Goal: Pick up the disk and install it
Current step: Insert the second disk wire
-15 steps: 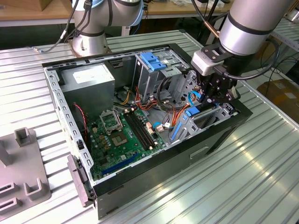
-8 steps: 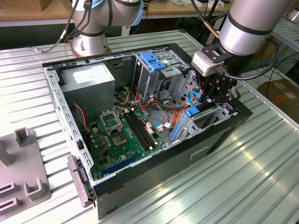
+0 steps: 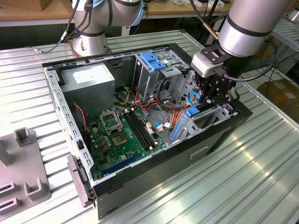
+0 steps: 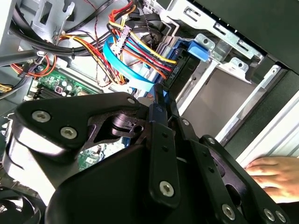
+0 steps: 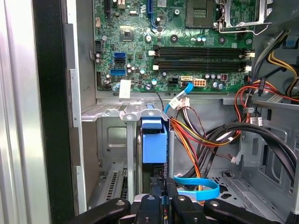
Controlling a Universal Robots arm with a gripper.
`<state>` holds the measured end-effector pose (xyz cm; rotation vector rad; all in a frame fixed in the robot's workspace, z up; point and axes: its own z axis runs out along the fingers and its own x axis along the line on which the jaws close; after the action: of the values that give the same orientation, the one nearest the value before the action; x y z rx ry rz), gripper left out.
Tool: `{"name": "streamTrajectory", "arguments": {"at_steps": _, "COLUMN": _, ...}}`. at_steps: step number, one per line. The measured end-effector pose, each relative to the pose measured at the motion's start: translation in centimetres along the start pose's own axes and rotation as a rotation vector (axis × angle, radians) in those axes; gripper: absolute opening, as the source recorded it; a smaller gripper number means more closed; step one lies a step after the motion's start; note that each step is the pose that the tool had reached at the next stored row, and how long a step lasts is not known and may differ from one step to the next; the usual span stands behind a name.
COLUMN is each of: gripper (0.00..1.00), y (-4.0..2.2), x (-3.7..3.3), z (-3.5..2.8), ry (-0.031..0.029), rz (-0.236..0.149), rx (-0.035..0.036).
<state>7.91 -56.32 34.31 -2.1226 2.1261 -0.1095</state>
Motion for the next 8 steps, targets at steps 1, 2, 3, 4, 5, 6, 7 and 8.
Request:
{"name": "streamTrajectory", "arguments": {"at_steps": 1, "gripper": 0.16, "y": 0.02, "x": 0.00, "z": 0.12, "ry": 0.0000, "rz": 0.000, "rx": -0.0002}}
{"name": "streamTrajectory", "arguments": {"at_steps": 2, "gripper": 0.16, "y": 0.04, "x": 0.01, "z": 0.23, "ry": 0.0002, "rz": 0.000, "rx": -0.0004}}
{"name": "streamTrajectory", "arguments": {"at_steps": 3, "gripper": 0.16, "y": 0.04, "x": 0.01, "z": 0.28, "ry": 0.0005, "rz": 0.000, "rx": -0.0006}}
{"name": "streamTrajectory", "arguments": {"at_steps": 4, "gripper": 0.16, "y": 0.04, "x": 0.01, "z": 0.29, "ry": 0.0006, "rz": 0.000, "rx": -0.0006}}
{"name": "streamTrajectory", "arguments": {"at_steps": 5, "gripper": 0.16, "y": 0.05, "x": 0.02, "z": 0.30, "ry": 0.0005, "rz": 0.000, "rx": -0.0006}}
{"name": "streamTrajectory", "arguments": {"at_steps": 6, "gripper": 0.16, "y": 0.05, "x": 0.01, "z": 0.31, "ry": 0.0002, "rz": 0.000, "rx": -0.0006}}
{"name": "streamTrajectory", "arguments": {"at_steps": 7, "gripper": 0.16, "y": 0.05, "x": 0.01, "z": 0.31, "ry": 0.0002, "rz": 0.000, "rx": -0.0006}}
{"name": "streamTrajectory", "arguments": {"at_steps": 8, "gripper": 0.16, "y": 0.05, "x": 0.01, "z": 0.31, "ry": 0.0002, "rz": 0.000, "rx": -0.0005}}
